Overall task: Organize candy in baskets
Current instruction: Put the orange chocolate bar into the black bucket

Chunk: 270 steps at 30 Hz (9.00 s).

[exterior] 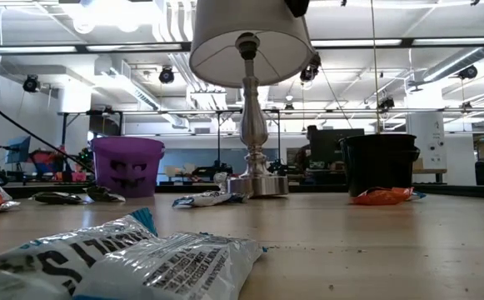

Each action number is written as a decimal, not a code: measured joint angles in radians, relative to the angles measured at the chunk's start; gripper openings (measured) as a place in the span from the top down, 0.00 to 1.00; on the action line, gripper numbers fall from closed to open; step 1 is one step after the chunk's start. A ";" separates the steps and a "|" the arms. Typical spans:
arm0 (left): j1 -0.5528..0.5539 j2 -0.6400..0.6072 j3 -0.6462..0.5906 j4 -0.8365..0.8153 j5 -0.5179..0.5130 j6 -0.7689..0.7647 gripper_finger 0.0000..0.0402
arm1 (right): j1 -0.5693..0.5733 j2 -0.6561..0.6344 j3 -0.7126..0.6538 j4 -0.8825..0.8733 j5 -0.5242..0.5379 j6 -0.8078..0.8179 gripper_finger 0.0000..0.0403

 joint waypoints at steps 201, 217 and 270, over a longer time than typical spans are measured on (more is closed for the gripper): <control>-0.044 -0.036 0.000 -0.779 -0.039 -0.183 0.64 | -0.452 0.030 0.184 -1.197 0.444 0.120 0.97; -0.042 -0.034 0.000 -0.892 -0.118 -0.205 0.64 | -0.462 0.050 0.184 -1.190 0.449 0.075 0.96; -0.175 -0.033 -0.316 -1.187 -0.147 -0.380 0.48 | -0.461 0.050 0.184 -1.178 0.576 0.033 0.61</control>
